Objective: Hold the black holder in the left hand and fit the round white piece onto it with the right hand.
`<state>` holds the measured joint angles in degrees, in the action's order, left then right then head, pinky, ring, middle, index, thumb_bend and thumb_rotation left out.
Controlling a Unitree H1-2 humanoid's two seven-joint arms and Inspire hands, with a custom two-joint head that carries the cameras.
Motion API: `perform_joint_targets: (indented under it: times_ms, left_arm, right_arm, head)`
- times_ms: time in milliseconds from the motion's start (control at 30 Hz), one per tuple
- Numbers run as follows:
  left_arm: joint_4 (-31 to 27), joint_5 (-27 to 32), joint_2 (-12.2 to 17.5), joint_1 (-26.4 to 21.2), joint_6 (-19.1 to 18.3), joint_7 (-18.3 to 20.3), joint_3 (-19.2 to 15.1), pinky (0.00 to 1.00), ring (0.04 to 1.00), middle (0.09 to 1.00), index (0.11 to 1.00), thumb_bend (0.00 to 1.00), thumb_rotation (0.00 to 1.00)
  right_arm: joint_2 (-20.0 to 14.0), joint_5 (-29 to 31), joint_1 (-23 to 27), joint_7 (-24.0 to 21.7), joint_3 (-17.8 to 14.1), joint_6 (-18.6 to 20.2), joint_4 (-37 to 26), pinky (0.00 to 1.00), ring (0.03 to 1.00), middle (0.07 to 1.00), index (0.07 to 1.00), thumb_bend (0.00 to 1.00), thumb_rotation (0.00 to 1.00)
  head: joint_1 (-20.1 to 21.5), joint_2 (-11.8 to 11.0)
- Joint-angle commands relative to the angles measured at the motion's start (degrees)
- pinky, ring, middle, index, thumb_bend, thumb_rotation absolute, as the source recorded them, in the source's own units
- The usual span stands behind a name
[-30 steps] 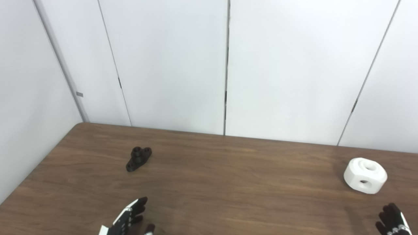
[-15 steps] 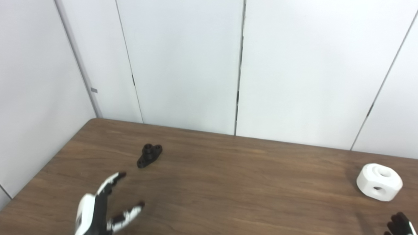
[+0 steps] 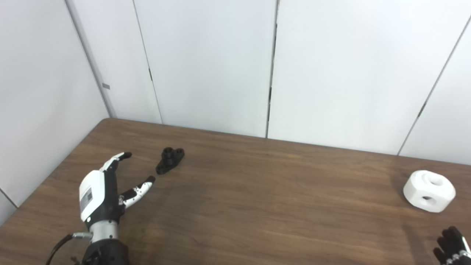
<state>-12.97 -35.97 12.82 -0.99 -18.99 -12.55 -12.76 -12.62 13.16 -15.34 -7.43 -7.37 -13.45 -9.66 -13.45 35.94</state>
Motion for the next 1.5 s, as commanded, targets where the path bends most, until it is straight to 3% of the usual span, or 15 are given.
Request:
perform_joint_targets:
  times_ms: [0,200,433,633,900,1467]
  left_arm:
    - [0.3,-1.7,1.8,-3.2,-0.7,-0.7,0.4,0.78,0.863,0.839,0.768,0.75,0.22]
    - [4.3,-1.2,3.1,-6.1,-2.8,-0.1,1.8,0.8,0.879,0.855,0.768,0.79,0.27]
    - [9.2,-0.1,3.8,-9.0,-3.5,-0.5,2.5,0.67,0.82,0.838,0.743,0.82,0.27]
    - [12.1,0.9,3.4,-11.2,-6.6,-0.4,2.8,0.76,0.858,0.836,0.723,0.81,0.28]
    - [17.7,1.2,3.8,-13.6,-7.6,-1.7,3.7,0.83,0.879,0.841,0.712,0.81,0.28]
    - [27.7,3.2,7.3,-18.9,-7.2,-0.7,6.1,0.81,0.865,0.834,0.697,0.82,0.27]
  right_arm:
    - [-0.8,0.3,-3.0,-0.9,-0.7,0.4,3.7,1.0,1.0,1.0,1.0,0.62,1.0]
    - [-1.0,0.2,-3.2,-0.9,-1.0,1.1,3.1,1.0,1.0,1.0,1.0,0.63,1.0]
    - [-1.0,-0.5,-3.3,-1.0,-1.2,1.3,3.0,1.0,1.0,1.0,1.0,0.64,1.0]
    - [-0.8,-0.3,-3.5,-1.0,-1.4,1.6,2.7,1.0,1.0,0.999,1.0,0.64,1.0]
    - [-0.6,-1.2,-4.1,-0.9,-1.4,1.4,2.1,1.0,1.0,1.0,1.0,0.65,1.0]
    - [0.1,-0.7,-5.1,-1.3,-1.3,1.3,1.1,1.0,1.0,0.988,0.997,0.66,1.0]
  head:
    - [0.0,0.1]
    - [-0.7,0.6]
    - [-0.9,0.6]
    - [-1.1,0.6]
    - [-0.6,0.7]
    - [0.2,0.7]
